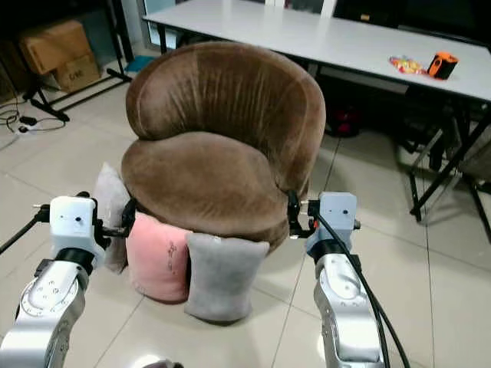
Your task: Move the pillow to the sofa from floor
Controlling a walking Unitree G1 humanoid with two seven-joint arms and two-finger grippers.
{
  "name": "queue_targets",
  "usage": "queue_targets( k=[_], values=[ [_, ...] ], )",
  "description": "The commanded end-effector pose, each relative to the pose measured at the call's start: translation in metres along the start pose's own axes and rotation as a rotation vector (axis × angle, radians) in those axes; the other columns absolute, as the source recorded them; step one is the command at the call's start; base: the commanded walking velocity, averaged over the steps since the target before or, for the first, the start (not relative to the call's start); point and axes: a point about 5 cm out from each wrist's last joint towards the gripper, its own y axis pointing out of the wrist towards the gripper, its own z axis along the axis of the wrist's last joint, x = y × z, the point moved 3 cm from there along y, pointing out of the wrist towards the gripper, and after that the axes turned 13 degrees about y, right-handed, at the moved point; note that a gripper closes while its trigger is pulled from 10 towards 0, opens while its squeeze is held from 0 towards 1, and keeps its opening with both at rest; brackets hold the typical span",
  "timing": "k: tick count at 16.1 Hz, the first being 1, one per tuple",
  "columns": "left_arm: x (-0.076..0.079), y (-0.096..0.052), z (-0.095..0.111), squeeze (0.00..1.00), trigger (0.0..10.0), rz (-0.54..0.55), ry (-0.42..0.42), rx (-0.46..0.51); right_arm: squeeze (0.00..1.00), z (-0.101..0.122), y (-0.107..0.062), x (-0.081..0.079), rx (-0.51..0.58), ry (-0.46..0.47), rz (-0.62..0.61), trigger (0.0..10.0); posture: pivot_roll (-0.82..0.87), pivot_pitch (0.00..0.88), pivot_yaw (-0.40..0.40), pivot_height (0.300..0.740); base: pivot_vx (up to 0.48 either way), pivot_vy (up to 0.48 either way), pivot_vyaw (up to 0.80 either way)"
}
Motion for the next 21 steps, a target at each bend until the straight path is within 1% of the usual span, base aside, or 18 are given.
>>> queue_targets(
  k=[1,3,5,6,8,9,11,15,16,17,19,20,21],
  values=[
    [-0.001,0.003,0.001,0.00,10.0,-0.003,-0.001,0.003,0.00,0.001,0.000,0.003,-0.003,-0.009,-0.014,10.0,-0.08,0.000,-0.023,0.740,0.289,0.000,0.00],
    [-0.002,0.003,0.001,0.00,10.0,-0.005,-0.003,0.003,0.00,-0.002,0.000,0.007,-0.011,-0.022,-0.041,10.0,-0.08,0.000,-0.025,0.740,0.291,0.000,0.00],
    [-0.002,0.003,0.001,0.00,10.0,-0.004,-0.005,0.004,0.00,-0.003,0.000,0.006,-0.020,-0.025,-0.024,10.0,-0.08,0.000,-0.025,0.740,0.294,0.000,0.00],
    [-0.002,0.004,0.001,0.00,10.0,-0.003,-0.006,0.005,0.00,-0.003,0.000,0.005,-0.024,-0.006,-0.013,10.0,-0.08,0.000,-0.025,0.740,0.292,0.000,0.80],
    [-0.002,0.005,0.001,0.00,10.0,0.000,-0.007,0.005,0.00,-0.002,0.001,0.006,-0.024,-0.013,-0.018,10.0,-0.08,0.000,-0.028,0.740,0.292,0.000,0.80],
    [-0.003,0.005,0.001,0.00,10.0,0.003,-0.006,0.004,0.00,-0.001,0.003,0.006,-0.021,-0.042,-0.022,10.0,-0.07,0.000,-0.030,0.740,0.292,0.000,0.00],
    [-0.004,0.006,0.001,0.00,10.0,0.008,-0.006,0.004,0.00,-0.001,0.005,0.005,-0.020,-0.017,-0.020,10.0,-0.07,0.000,-0.033,0.740,0.292,0.000,0.00],
    [-0.006,0.008,0.000,0.00,10.0,0.011,-0.001,-0.001,0.00,-0.002,0.007,0.003,-0.028,-0.009,-0.015,10.0,-0.06,0.000,-0.033,0.740,0.292,0.000,0.00],
    [-0.007,0.009,0.000,0.00,10.0,0.012,0.000,0.000,0.00,-0.003,0.008,0.002,-0.031,-0.021,-0.006,10.0,-0.07,0.000,-0.034,0.740,0.292,0.000,0.00],
    [-0.007,0.010,0.000,0.00,10.0,0.013,0.002,0.001,0.00,-0.004,0.008,0.003,-0.035,-0.005,-0.013,10.0,-0.07,0.000,-0.033,0.740,0.296,0.000,0.00],
    [-0.009,0.011,0.000,0.00,10.0,0.015,0.002,0.002,0.00,-0.004,0.008,0.007,-0.034,-0.012,-0.040,10.0,-0.07,0.000,-0.032,0.740,0.292,0.000,0.00],
    [-0.009,0.012,0.001,0.00,10.0,0.015,0.003,0.002,0.00,-0.004,0.008,0.011,-0.033,-0.041,-0.052,10.0,-0.07,0.000,-0.032,0.740,0.296,0.000,0.00],
    [-0.009,0.012,0.001,0.00,10.0,0.015,0.002,0.004,0.00,-0.004,0.008,0.013,-0.034,-0.046,-0.057,10.0,-0.07,0.000,-0.031,0.740,0.322,0.000,0.00]
  ],
)
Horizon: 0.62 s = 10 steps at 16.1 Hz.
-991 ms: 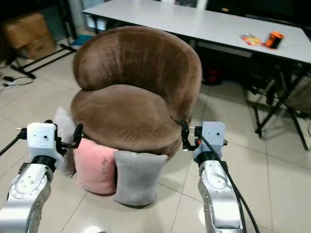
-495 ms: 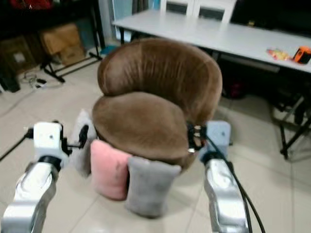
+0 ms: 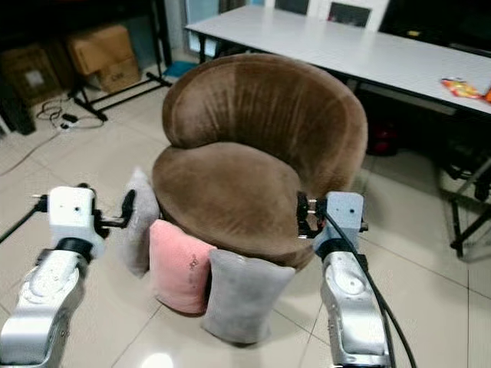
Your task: Move the pillow to the sofa from floor
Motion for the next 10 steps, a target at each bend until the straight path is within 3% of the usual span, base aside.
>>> queue_targets(
  k=[1,2,4,10],
  values=[
    [0.0015,0.0015,-0.0006,0.00,10.0,-0.009,-0.009,-0.003,0.00,0.0007,0.0019,0.0001,-0.009,0.007,-0.003,10.0,-0.07,0.000,-0.030,0.740,0.326,0.000,0.00],
    [0.0017,0.0017,-0.0006,0.00,10.0,-0.010,-0.009,-0.002,0.00,0.0008,0.0020,-0.0001,-0.010,0.006,-0.002,10.0,-0.07,0.000,-0.030,0.740,0.330,0.000,0.00],
    [0.0025,0.0021,-0.0014,0.00,10.0,-0.016,-0.006,-0.001,0.00,0.0018,0.0023,-0.0009,-0.004,0.012,0.002,10.0,-0.07,0.000,-0.027,0.740,0.328,0.000,-0.80],
    [0.0016,0.0020,-0.0022,0.00,10.0,-0.026,0.016,0.003,0.00,0.0006,0.0015,0.0016,-0.004,0.007,-0.016,10.0,-0.07,0.000,-0.021,0.740,0.329,0.000,0.00]
  ],
)
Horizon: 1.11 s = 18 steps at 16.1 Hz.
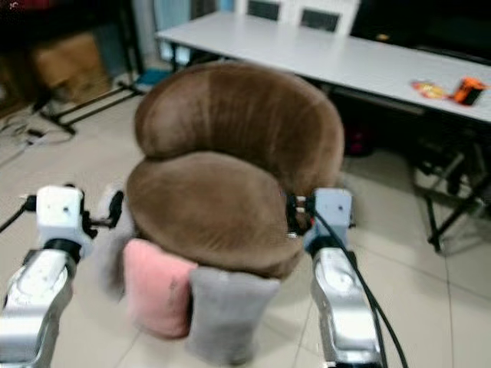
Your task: Move the pillow to the sofa from floor
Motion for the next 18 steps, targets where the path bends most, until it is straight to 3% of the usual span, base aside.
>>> queue_targets(
  k=[1,4,6,8,9,11,18],
  values=[
    [0.003,0.000,0.001,0.00,10.0,-0.017,0.005,0.003,0.00,0.001,0.000,0.004,0.001,0.009,-0.016,10.0,-0.07,0.000,-0.021,0.740,0.330,0.000,0.00],
    [0.004,0.000,0.001,0.00,10.0,-0.019,0.004,0.004,0.00,0.001,0.000,-0.001,-0.001,-0.024,0.018,10.0,-0.07,0.000,-0.023,0.740,0.330,0.000,0.00],
    [0.004,0.000,0.001,0.00,10.0,-0.019,0.002,0.005,0.00,-0.001,0.000,-0.009,-0.009,-0.119,0.073,10.0,-0.07,0.000,-0.024,0.740,0.326,0.000,0.80],
    [0.004,0.000,0.001,0.00,10.0,-0.017,0.002,0.004,0.00,-0.003,0.000,-0.010,-0.018,-0.084,0.083,10.0,-0.07,0.000,-0.025,0.740,0.328,0.000,0.80],
    [0.005,-0.002,0.001,0.00,10.0,-0.017,-0.013,0.010,0.00,-0.008,-0.002,-0.009,-0.054,-0.011,0.093,10.0,-0.07,0.000,-0.027,0.740,0.000,0.000,0.00],
    [0.006,-0.003,0.001,0.00,10.0,-0.017,-0.022,0.010,0.00,-0.009,-0.002,-0.008,-0.065,0.017,0.101,10.0,-0.07,0.000,-0.028,0.740,0.000,0.000,0.00],
    [0.001,-0.007,-0.008,0.00,10.0,-0.001,0.009,-0.003,0.00,-0.007,-0.001,-0.004,-0.044,0.022,0.091,10.0,-0.07,0.000,-0.028,0.705,0.000,0.000,0.00]
  ],
)
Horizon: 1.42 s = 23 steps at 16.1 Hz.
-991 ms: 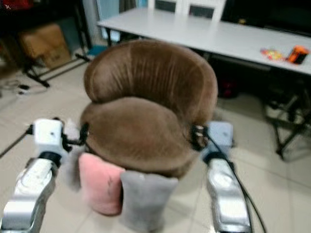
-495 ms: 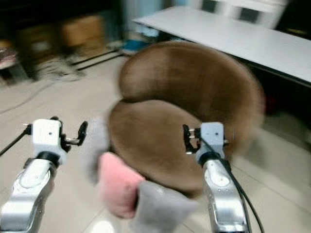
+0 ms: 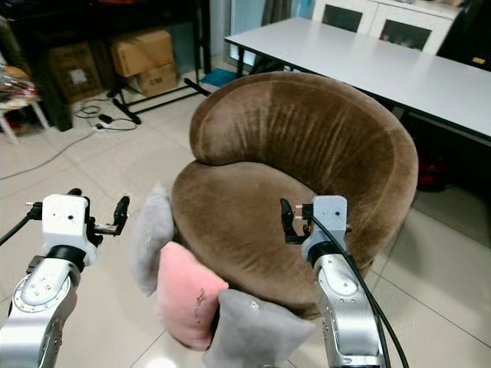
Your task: Move the pillow to the sofa from floor
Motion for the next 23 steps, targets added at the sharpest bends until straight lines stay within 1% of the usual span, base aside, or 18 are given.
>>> queue_targets(
  k=[1,2,3,4,5,7,11,14,20,23],
  values=[
    [0.0005,0.0006,-0.0024,0.00,10.0,0.005,-0.012,-0.015,0.00,0.0050,0.0006,0.0039,0.018,0.005,-0.007,10.0,-0.07,0.000,-0.029,0.690,0.000,0.000,0.00],
    [0.0002,0.0005,-0.0030,0.00,10.0,0.006,-0.019,-0.018,0.00,0.0050,0.0005,0.0040,0.018,0.005,-0.007,10.0,-0.07,0.000,-0.029,0.685,0.000,0.000,0.00],
    [0.0002,0.0014,-0.0033,0.00,10.0,0.003,0.022,-0.009,0.00,0.0050,0.0009,0.0046,0.018,0.005,-0.007,10.0,-0.07,0.000,-0.030,0.670,0.000,0.000,0.00],
    [0.0002,0.0014,-0.0033,0.00,10.0,0.003,0.022,-0.009,0.00,0.0050,0.0009,0.0046,0.018,0.005,-0.007,10.0,-0.07,0.000,-0.030,0.670,0.000,0.000,0.00],
    [0.0008,0.0020,-0.0027,0.00,10.0,0.002,0.061,0.006,0.00,0.0050,0.0013,0.0047,0.018,0.004,-0.007,10.0,-0.06,0.000,-0.031,0.660,0.000,0.000,0.00],
    [0.0022,0.0016,-0.0016,0.00,10.0,0.010,0.039,0.011,0.00,0.0043,0.0019,0.0036,0.016,0.005,-0.003,10.0,-0.06,0.000,-0.037,0.630,0.000,0.000,0.00],
    [0.0009,0.0011,-0.0032,0.00,10.0,0.030,0.043,0.004,0.00,0.0046,0.0036,0.0031,0.016,-0.011,0.002,10.0,-0.05,0.000,-0.048,0.605,0.000,0.000,0.00],
    [-0.0009,0.0006,-0.0044,0.00,10.0,0.049,0.052,0.002,0.00,0.0035,0.0048,0.0030,0.012,-0.022,0.006,10.0,-0.05,0.000,-0.051,0.605,0.000,0.000,0.00],
    [-0.0012,0.0006,-0.0046,0.00,10.0,0.035,0.015,0.017,0.00,0.0006,0.0055,0.0058,0.001,-0.022,0.000,10.0,-0.05,0.000,-0.054,0.605,0.000,0.000,0.00],
    [-0.0003,0.0007,-0.0031,0.00,10.0,0.026,0.003,0.024,0.00,-0.0010,0.0048,0.0079,-0.006,-0.040,-0.008,10.0,-0.05,0.000,-0.056,0.605,0.273,0.000,0.00]
  ],
)
